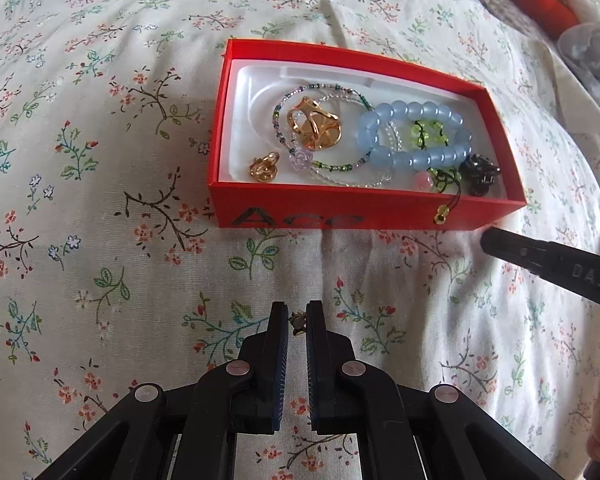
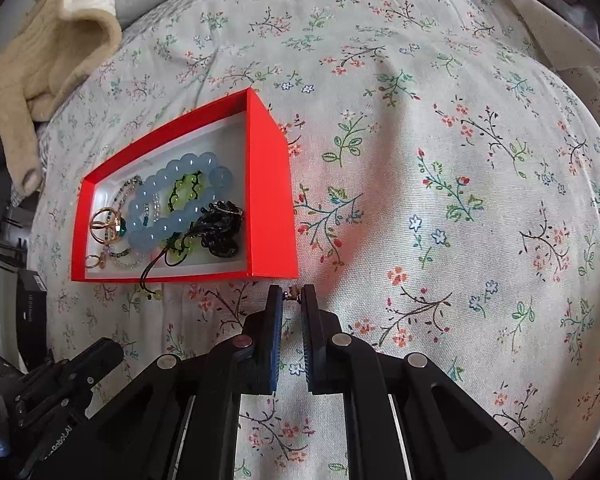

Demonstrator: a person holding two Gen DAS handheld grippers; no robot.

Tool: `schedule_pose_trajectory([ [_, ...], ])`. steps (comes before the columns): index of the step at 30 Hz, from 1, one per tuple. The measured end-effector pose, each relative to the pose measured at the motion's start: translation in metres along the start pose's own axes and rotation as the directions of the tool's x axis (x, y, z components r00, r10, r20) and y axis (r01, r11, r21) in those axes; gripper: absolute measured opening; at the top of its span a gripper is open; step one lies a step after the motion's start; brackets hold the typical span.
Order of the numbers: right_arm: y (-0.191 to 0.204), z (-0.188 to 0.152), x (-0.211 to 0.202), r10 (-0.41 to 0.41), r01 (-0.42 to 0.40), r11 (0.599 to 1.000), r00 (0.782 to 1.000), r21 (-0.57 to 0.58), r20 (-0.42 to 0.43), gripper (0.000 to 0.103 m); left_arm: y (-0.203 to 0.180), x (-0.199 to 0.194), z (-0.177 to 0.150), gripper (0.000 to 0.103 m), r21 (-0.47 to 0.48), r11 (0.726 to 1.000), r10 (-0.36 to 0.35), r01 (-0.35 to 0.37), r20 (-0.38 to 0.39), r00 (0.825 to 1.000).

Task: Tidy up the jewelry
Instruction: 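Carry the earring over the red box and open the left gripper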

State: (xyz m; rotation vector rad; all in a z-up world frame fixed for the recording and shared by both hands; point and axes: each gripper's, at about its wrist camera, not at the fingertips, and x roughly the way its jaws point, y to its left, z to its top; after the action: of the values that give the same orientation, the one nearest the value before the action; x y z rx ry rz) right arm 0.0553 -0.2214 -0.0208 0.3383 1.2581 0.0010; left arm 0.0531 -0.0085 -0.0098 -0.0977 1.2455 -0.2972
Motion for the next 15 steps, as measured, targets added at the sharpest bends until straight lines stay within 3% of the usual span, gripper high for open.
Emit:
schedule_pose_trajectory([
  [8,-0.006,-0.004,-0.032,0.052,-0.052,0.999,0.998,0.004,0.048,0.010,0.009,-0.018,0.006,0.003,-0.061,0.997,-0.042,0.047,0.076,0.996],
  [15,0.003,-0.009,-0.055,0.107,-0.106,0.994,0.990,-0.010,0.094,0.010,0.006,-0.031,0.018,0.003,-0.078,0.989,-0.113,0.130,0.191,0.975],
])
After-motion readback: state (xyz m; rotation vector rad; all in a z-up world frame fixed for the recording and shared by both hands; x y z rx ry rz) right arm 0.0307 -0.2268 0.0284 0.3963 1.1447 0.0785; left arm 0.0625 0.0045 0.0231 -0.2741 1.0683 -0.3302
